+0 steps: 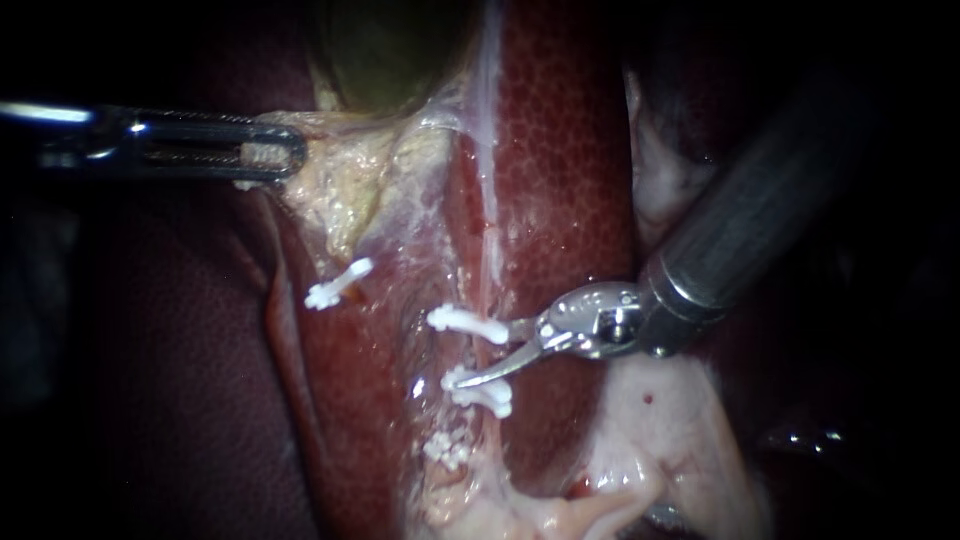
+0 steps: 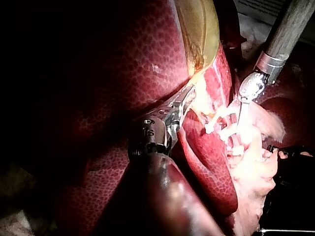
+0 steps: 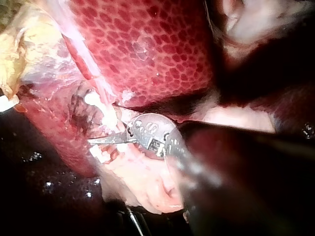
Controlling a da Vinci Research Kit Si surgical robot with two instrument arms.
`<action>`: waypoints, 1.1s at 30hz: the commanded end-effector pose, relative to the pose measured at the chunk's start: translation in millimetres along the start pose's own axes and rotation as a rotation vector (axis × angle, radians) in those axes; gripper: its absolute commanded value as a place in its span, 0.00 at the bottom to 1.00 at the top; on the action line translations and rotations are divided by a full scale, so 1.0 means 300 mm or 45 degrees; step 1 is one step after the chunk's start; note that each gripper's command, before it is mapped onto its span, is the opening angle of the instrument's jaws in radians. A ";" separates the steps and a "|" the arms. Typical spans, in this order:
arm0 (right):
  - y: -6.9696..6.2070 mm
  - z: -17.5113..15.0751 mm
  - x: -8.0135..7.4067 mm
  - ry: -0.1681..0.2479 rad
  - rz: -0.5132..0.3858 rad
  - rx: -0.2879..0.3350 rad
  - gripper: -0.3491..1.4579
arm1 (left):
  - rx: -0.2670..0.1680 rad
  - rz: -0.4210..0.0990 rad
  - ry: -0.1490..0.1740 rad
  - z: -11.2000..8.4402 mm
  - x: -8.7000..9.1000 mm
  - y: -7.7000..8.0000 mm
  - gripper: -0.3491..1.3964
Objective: Go to the cutting position right tube
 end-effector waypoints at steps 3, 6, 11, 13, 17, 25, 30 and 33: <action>0.0010 0.001 0.0005 -0.011 0.004 0.058 0.98 | 0.000 0.000 0.000 0.0000 0.0000 0.0000 0.00; 0.0014 0.002 0.0011 -0.010 -0.006 0.096 0.98 | -0.001 0.000 0.000 0.0003 -0.0001 -0.0001 0.00; 0.0003 0.005 0.0000 -0.038 -0.004 0.150 0.97 | -0.002 -0.001 -0.001 0.0006 0.0000 -0.0002 0.00; -0.0006 0.007 -0.0013 -0.050 -0.006 0.167 0.97 | -0.002 -0.001 -0.001 0.0006 0.0000 -0.0002 0.00; -0.0019 0.010 -0.0031 -0.069 -0.004 0.192 0.97 | -0.002 -0.001 -0.001 0.0006 -0.0001 -0.0002 0.00; -0.0034 0.012 -0.0013 -0.041 -0.004 0.228 0.96 | -0.002 -0.001 -0.001 0.0006 0.0000 -0.0002 0.00; -0.0037 0.012 -0.0011 -0.039 0.004 0.230 0.96 | -0.002 -0.001 -0.001 0.0006 0.0000 -0.0002 0.00; -0.0037 0.012 -0.0011 -0.039 0.004 0.230 0.95 | -0.002 0.000 -0.001 0.0006 0.0000 -0.0002 0.00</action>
